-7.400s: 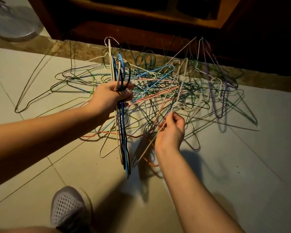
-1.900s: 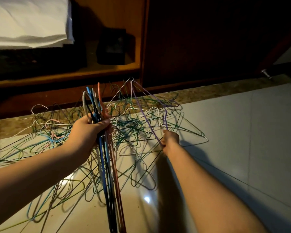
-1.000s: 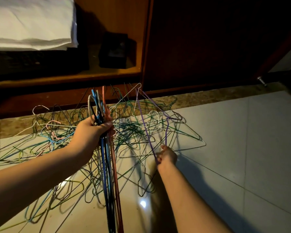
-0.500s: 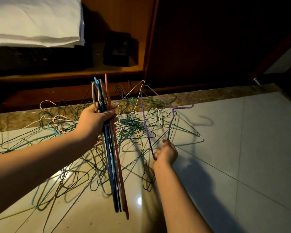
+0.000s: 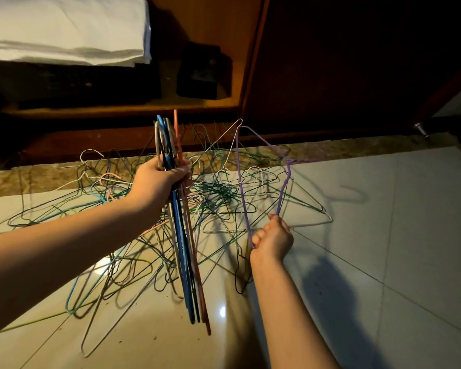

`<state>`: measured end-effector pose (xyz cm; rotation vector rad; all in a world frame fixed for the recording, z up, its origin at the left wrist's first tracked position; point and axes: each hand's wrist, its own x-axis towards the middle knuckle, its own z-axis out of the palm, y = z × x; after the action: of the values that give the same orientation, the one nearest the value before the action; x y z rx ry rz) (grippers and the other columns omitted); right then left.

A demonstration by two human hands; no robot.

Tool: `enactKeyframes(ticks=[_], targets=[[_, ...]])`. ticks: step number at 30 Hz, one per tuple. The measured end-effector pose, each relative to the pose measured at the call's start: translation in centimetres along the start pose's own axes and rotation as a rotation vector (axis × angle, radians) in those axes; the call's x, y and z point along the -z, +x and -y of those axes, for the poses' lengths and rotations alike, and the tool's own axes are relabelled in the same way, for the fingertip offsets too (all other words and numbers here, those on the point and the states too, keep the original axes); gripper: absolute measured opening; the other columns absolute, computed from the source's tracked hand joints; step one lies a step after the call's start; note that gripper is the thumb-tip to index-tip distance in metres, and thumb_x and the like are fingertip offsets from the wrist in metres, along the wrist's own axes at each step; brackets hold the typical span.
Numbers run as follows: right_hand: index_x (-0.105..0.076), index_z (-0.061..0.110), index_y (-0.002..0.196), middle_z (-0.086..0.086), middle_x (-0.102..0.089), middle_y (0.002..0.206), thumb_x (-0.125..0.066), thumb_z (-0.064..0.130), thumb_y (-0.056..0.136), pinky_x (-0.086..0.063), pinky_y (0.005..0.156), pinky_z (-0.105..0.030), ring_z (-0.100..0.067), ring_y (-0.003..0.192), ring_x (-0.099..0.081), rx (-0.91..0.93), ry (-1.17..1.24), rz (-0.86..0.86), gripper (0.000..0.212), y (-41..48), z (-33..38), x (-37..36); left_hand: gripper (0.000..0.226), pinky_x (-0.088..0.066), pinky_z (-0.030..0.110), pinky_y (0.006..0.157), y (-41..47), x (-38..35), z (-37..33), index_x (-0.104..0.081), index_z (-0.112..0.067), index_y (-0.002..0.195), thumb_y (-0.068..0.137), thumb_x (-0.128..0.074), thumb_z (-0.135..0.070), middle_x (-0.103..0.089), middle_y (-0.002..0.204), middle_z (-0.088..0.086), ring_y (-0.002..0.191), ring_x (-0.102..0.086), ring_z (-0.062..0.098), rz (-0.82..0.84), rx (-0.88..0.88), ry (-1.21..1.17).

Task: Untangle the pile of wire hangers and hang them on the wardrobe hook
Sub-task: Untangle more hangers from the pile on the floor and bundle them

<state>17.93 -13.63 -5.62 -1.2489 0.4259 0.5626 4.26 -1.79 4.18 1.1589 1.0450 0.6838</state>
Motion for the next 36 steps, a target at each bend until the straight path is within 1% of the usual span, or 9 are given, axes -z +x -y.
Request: enactKeyframes(ticks=[3, 6, 8, 11, 15, 20, 26, 31, 36], targets=[[-0.054, 0.013, 0.072, 0.009, -0.031, 0.043, -0.043, 0.009, 0.096, -0.017, 0.037, -0.012, -0.002, 0.033, -0.023, 0.099, -0.034, -0.019, 0.027, -0.6, -1.9, 0.6, 0.011, -0.053, 0.027, 0.067, 0.1, -0.1, -0.1, -0.058, -0.012, 0.091, 0.090, -0.052, -0.003, -0.060, 0.085, 0.006, 0.074, -0.061, 0.016, -0.002, -0.002, -0.003], [-0.063, 0.017, 0.071, 0.006, -0.042, 0.061, -0.048, 0.016, 0.094, -0.027, 0.053, -0.020, -0.007, 0.052, -0.036, 0.173, -0.074, -0.080, 0.027, -0.5, -4.4, 1.9, 0.011, -0.054, 0.025, 0.065, 0.0, -0.1, -0.1, -0.059, -0.011, 0.092, 0.090, -0.053, -0.003, -0.061, 0.084, 0.006, 0.072, -0.061, 0.016, -0.001, -0.010, -0.005], [-0.067, 0.021, 0.073, 0.007, -0.045, 0.065, -0.049, 0.017, 0.092, -0.028, 0.060, -0.022, -0.009, 0.060, -0.039, 0.190, -0.072, -0.104, 0.026, -0.7, -5.3, 2.6, 0.011, -0.055, 0.021, 0.060, -0.1, -0.1, -0.1, -0.059, -0.011, 0.092, 0.090, -0.053, -0.002, -0.060, 0.083, 0.005, 0.071, -0.061, 0.016, 0.001, -0.018, -0.013], [-0.060, 0.015, 0.074, 0.005, -0.047, 0.065, -0.047, 0.009, 0.095, -0.031, 0.058, -0.025, -0.009, 0.061, -0.041, 0.259, -0.102, -0.125, 0.026, -1.4, -5.0, 3.1, 0.011, -0.053, 0.017, 0.054, -0.2, 0.1, -0.2, -0.058, -0.011, 0.091, 0.090, -0.053, -0.002, -0.059, 0.081, 0.005, 0.070, -0.060, 0.014, 0.008, -0.032, -0.026], [-0.062, -0.001, 0.095, -0.008, -0.061, 0.084, -0.045, 0.006, 0.096, -0.041, 0.070, -0.027, -0.020, 0.077, -0.052, 0.396, -0.245, -0.155, 0.018, -1.8, -4.1, 3.4, 0.012, -0.053, 0.017, 0.053, -0.3, 0.5, -0.4, -0.058, -0.012, 0.088, 0.090, -0.053, -0.001, -0.059, 0.078, 0.004, 0.062, -0.061, 0.009, 0.006, -0.053, -0.027], [-0.061, -0.005, 0.104, -0.008, -0.060, 0.094, -0.045, 0.008, 0.096, -0.039, 0.077, -0.023, -0.019, 0.088, -0.054, 0.501, -0.347, -0.167, 0.022, -0.9, -2.1, 2.9, 0.013, -0.053, 0.019, 0.052, -0.1, 0.8, -0.2, -0.057, -0.012, 0.085, 0.090, -0.054, 0.000, -0.058, 0.077, 0.007, 0.066, -0.059, 0.016, 0.005, -0.065, -0.056], [-0.063, -0.003, 0.098, -0.007, -0.061, 0.089, -0.047, 0.007, 0.095, -0.034, 0.068, -0.018, -0.020, 0.084, -0.052, 0.541, -0.514, -0.062, 0.019, -1.5, -3.1, 3.7, 0.012, -0.054, 0.023, 0.058, 0.1, 1.0, 0.1, -0.057, -0.012, 0.087, 0.090, -0.054, 0.000, -0.058, 0.079, 0.006, 0.072, -0.059, 0.018, 0.001, -0.056, -0.044], [-0.063, 0.001, 0.111, -0.009, -0.064, 0.100, -0.048, 0.012, 0.095, -0.034, 0.073, -0.019, -0.016, 0.089, -0.052, 0.514, -0.724, 0.071, 0.024, -1.5, -4.6, 4.6, 0.013, -0.055, 0.022, 0.058, 0.0, 1.0, 0.1, -0.057, -0.012, 0.087, 0.090, -0.053, 0.000, -0.058, 0.080, 0.006, 0.070, -0.060, 0.016, 0.018, -0.060, -0.030], [-0.062, 0.003, 0.111, -0.013, -0.066, 0.106, -0.046, 0.022, 0.095, -0.036, 0.075, -0.020, -0.021, 0.091, -0.055, 0.502, -0.771, 0.119, 0.029, -1.4, -5.3, 4.8, 0.012, -0.054, 0.020, 0.056, 0.0, 1.6, 0.3, -0.059, -0.014, 0.086, 0.090, -0.055, -0.002, -0.059, 0.080, 0.005, 0.069, -0.060, 0.015, 0.000, -0.056, -0.027]])
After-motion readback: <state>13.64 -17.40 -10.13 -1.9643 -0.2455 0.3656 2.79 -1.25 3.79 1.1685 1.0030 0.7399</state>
